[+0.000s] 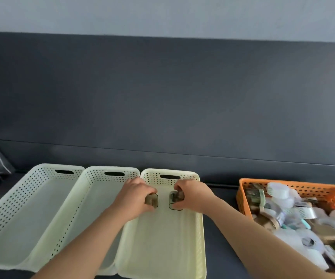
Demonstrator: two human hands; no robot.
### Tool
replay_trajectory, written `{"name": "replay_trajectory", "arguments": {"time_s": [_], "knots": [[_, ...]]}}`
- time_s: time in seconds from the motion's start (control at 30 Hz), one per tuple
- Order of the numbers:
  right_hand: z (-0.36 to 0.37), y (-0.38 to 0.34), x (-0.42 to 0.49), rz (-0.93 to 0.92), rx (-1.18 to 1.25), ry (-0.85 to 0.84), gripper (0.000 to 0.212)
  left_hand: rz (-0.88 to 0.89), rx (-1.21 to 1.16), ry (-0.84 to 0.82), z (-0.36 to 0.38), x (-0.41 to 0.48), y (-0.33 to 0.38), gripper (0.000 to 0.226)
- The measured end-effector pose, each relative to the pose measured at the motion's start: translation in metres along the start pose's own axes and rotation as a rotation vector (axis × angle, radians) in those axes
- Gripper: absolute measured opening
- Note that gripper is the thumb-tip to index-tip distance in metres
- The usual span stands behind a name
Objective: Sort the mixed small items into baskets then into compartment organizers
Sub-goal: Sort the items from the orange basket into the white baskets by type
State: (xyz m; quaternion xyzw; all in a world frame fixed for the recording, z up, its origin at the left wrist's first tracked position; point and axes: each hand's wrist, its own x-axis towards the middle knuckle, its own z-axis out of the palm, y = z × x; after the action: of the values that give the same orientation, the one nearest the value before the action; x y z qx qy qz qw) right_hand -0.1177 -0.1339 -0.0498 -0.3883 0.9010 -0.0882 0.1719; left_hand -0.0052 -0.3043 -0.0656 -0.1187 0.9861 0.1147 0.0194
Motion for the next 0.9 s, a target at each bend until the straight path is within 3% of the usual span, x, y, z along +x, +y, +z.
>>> {"name": "replay_trajectory", "arguments": {"time_s": [0.23,0.33,0.5,0.63,0.73,0.9], "knots": [[0.008,0.002,0.006,-0.036,-0.153,0.006,0.056,0.089,0.089,0.033,-0.001,0.001,0.002,0.047],[0.004,0.007,-0.007,-0.066,-0.021,0.06,0.065,0.119,0.018,0.131,-0.003,-0.002,0.007,0.046],[-0.013,0.033,-0.062,-0.07,0.145,0.306,0.055,0.114,-0.119,0.303,-0.014,-0.009,0.042,0.038],[-0.029,0.087,-0.11,0.028,0.166,0.415,0.047,0.2,-0.232,0.345,-0.02,-0.004,0.107,0.048],[-0.043,0.137,-0.137,0.133,0.193,0.462,0.043,0.253,-0.276,0.333,-0.014,0.007,0.159,0.039],[-0.056,0.223,-0.159,0.306,0.212,0.41,0.046,0.3,-0.3,0.242,0.008,0.035,0.231,0.042]]}}
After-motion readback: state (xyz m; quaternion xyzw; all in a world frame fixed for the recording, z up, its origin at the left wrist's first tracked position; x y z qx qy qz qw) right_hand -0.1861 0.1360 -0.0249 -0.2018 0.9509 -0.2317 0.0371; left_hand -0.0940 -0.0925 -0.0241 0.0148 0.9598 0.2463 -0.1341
